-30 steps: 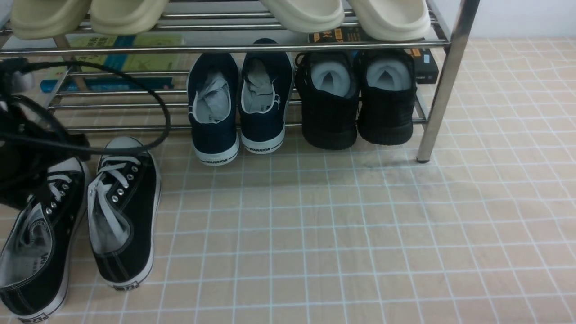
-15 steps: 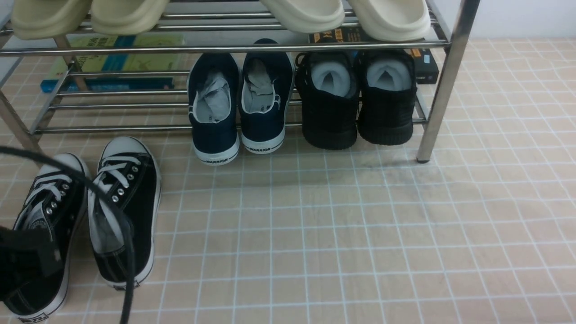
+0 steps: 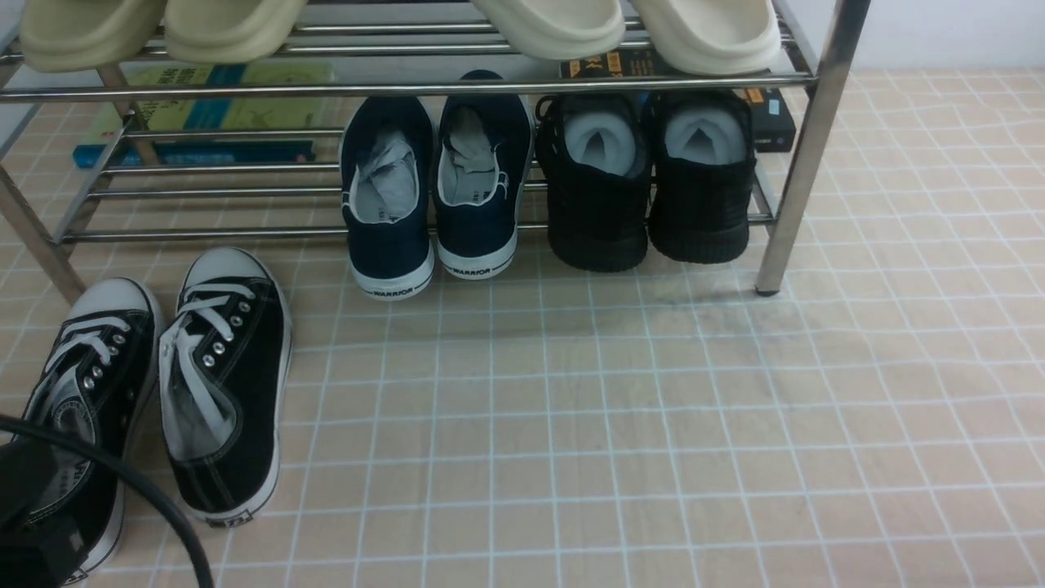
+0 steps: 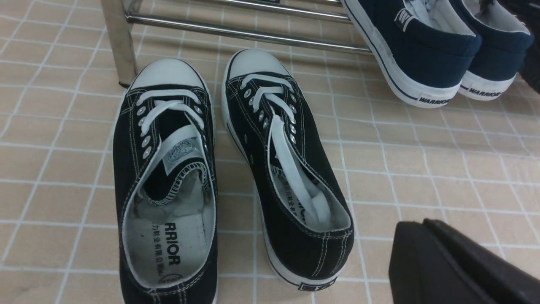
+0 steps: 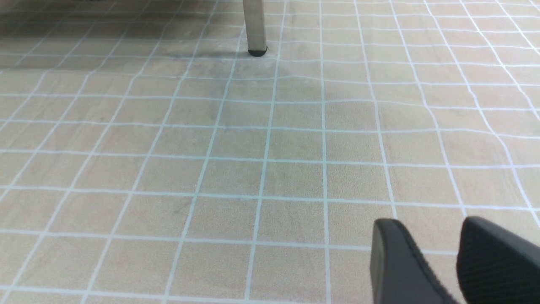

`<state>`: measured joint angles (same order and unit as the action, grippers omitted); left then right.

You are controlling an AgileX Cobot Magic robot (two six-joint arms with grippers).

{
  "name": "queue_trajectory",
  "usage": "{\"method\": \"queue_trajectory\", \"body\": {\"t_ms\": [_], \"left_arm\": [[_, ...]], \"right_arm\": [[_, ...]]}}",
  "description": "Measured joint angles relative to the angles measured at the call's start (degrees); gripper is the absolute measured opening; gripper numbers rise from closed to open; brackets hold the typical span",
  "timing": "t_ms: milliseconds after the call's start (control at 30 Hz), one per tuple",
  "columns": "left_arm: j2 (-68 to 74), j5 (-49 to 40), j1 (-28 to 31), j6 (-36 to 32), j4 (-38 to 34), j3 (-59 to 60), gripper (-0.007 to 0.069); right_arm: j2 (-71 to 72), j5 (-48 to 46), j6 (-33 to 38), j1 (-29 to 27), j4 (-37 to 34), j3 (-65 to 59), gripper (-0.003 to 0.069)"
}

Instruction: Take the shoes off the shelf from the light coffee tablecloth by hand.

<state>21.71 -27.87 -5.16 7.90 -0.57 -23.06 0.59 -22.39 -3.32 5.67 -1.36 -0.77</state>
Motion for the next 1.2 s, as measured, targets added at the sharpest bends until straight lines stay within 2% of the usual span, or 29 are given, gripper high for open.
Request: {"method": "queue_trajectory", "body": {"t_ms": [133,533,733,900,1200], "left_arm": [[-1.0,0.4,0.0,0.0,2.2,2.4,0.0013],[-21.6,2.4,0.0,-0.1,5.0,20.2,0.0027],[-22.3,3.6,0.8,-0.1,5.0,23.4,0.0033],[-22.4,5.6,3.8,-0.2,5.0,23.9,0.0036],[-22.4,5.6,4.3,-0.2,4.7,23.9,0.0048]], "right_arm": [[0.0,0.0,0.0,0.0,0.0,0.0,0.024],[0.0,0.0,0.0,0.0,0.0,0.0,0.024],[0.0,0.0,0.0,0.0,0.0,0.0,0.024],[0.0,0.0,0.0,0.0,0.0,0.0,0.024],[0.0,0.0,0.0,0.0,0.0,0.0,0.024]]}}
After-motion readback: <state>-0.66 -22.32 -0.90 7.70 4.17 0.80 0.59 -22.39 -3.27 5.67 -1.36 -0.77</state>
